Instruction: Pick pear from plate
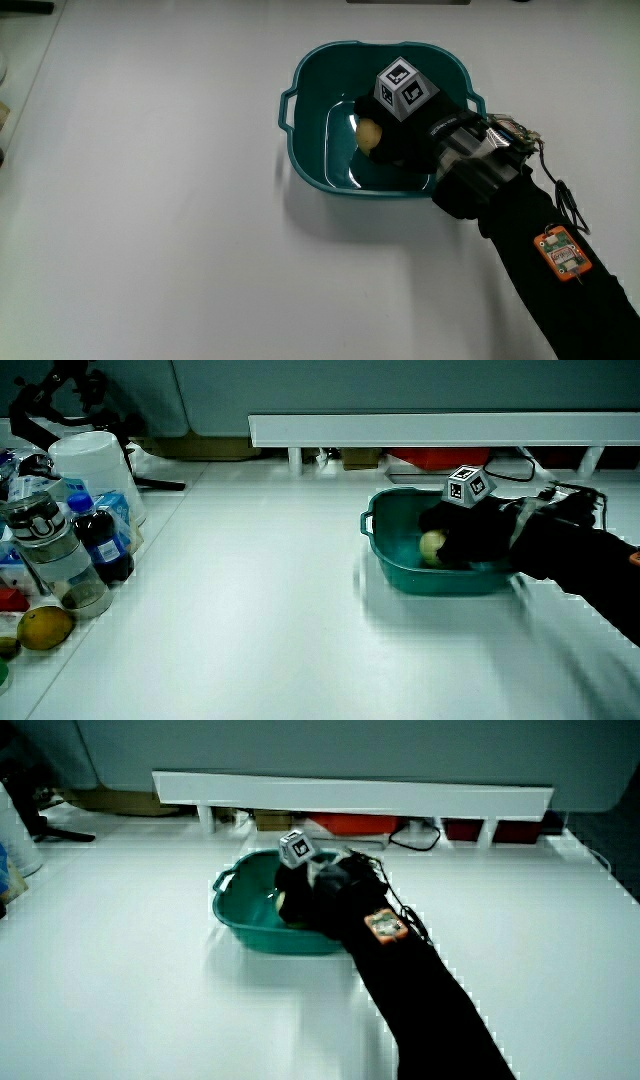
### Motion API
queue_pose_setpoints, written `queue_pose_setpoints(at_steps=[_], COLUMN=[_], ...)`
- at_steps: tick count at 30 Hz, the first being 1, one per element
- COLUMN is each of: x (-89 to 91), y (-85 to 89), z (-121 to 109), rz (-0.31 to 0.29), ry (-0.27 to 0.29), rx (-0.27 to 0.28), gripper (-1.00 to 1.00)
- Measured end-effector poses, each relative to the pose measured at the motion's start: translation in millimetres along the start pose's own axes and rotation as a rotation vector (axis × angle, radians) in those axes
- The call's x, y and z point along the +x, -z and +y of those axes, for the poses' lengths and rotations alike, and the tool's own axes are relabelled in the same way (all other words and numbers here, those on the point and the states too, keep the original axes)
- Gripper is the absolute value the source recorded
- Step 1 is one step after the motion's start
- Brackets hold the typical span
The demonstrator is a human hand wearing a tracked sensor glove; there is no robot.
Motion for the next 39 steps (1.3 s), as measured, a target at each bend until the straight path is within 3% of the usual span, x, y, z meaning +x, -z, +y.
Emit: queue_pose_setpoints(at_steps=[16, 22, 29, 35, 39], x=[3.3, 9.7, 9.6, 9.5, 10.4], y=[5.9, 6.5, -15.4, -45.4, -61.7], z=[0.1, -3.3, -14.6, -28.3, -36.2], rz=[0.016, 0.088, 0.107, 0.091, 0.073], ry=[0.006, -0.005, -0.033, -0.066, -0.074], rx=[0.003, 0.027, 0.086, 0.149, 0.163], gripper=[1.00, 1.00, 1.00, 1.00, 1.00])
